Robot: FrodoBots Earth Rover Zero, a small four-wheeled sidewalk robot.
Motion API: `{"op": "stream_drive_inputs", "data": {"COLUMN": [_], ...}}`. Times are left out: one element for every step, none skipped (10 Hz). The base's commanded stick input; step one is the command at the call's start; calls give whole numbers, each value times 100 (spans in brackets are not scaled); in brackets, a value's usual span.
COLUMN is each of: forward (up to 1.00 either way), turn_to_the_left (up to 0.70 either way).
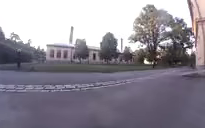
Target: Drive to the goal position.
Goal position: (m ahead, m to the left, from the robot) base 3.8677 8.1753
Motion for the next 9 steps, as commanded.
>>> {"op": "stream_drive_inputs", "data": {"forward": [70, 70, 70, 70, 70, 70, 70, 70, 70], "turn_to_the_left": [27, 27, 27, 27, 27, 27, 27, 27, 27]}}
